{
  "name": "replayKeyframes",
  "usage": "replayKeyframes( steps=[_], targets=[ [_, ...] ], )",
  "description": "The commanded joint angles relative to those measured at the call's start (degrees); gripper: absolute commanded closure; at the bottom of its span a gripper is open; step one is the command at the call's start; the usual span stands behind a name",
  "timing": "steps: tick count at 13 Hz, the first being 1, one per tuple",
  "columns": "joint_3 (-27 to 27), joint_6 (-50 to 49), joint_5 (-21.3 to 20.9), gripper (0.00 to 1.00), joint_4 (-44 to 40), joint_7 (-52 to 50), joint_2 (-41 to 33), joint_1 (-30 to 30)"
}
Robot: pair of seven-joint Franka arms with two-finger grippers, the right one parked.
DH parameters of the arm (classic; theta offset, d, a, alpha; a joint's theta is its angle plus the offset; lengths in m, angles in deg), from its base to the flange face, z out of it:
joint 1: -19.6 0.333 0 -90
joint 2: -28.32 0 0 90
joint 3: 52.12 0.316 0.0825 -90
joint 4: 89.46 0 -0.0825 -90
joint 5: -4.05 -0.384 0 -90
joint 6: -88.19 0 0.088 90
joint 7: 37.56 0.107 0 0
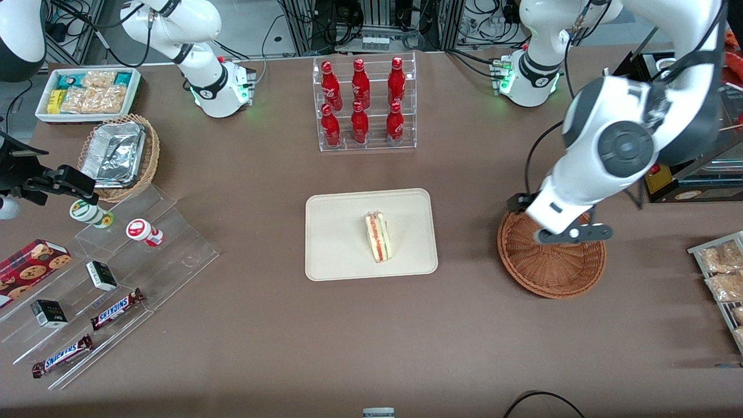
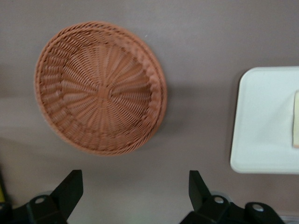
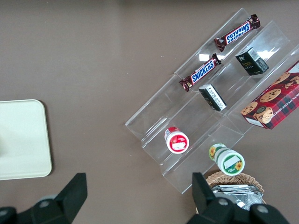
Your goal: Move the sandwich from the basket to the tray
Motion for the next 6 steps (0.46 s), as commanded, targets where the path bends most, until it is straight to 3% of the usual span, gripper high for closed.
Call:
replayKeyframes(
  steps=[1, 6],
  targets=[
    [6.2, -4.4, 2.5, 0.0, 3.1, 6.8, -6.7, -2.9],
    [15.5, -13.5, 2.6, 0.0, 0.4, 16.9, -10.2, -6.5]
  ],
)
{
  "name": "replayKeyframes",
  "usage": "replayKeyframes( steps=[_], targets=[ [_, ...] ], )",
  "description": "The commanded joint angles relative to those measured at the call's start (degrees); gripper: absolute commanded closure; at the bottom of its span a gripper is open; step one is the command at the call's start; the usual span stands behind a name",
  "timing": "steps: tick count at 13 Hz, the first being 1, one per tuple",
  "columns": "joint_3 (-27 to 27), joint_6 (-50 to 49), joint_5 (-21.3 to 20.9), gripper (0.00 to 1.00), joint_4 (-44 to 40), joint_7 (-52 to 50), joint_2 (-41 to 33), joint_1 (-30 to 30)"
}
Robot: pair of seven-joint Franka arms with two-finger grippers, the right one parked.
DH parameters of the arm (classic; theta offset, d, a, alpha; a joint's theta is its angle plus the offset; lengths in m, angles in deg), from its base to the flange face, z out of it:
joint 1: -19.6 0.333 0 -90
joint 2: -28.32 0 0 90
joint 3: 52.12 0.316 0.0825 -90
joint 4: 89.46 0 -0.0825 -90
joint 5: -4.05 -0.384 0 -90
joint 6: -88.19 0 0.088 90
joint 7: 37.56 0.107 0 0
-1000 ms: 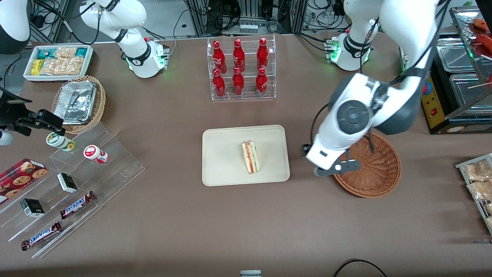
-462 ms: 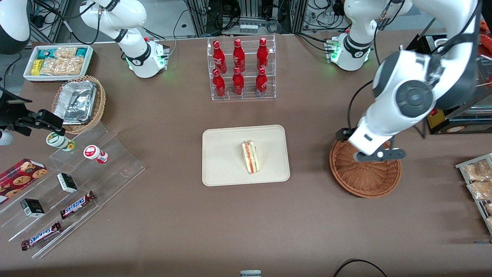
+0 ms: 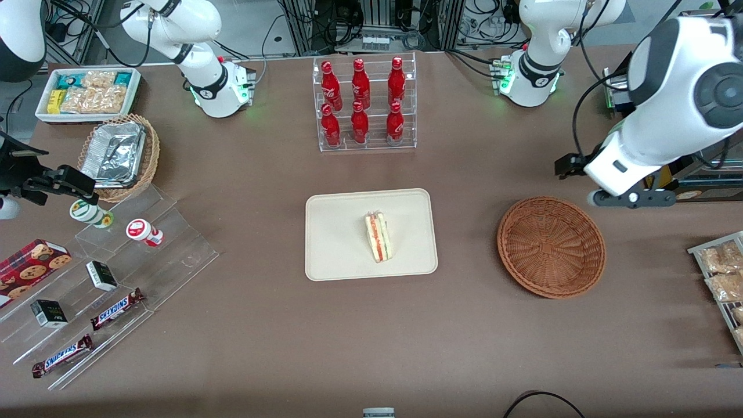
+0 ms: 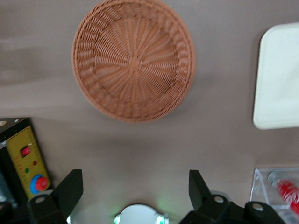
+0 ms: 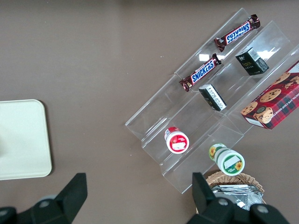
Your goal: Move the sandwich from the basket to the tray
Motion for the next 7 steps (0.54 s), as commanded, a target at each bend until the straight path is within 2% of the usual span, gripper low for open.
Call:
replayKeyframes(
  steps=[1, 5, 7],
  targets=[
    [5.0, -4.9, 1.8, 0.0, -1.8, 5.3, -1.9, -1.7],
    [10.0, -11.0, 2.5, 0.0, -5.3, 10.0, -3.8, -2.1],
    [10.6, -11.5, 2.4, 0.0, -5.4, 10.3, -4.3, -2.1]
  ],
)
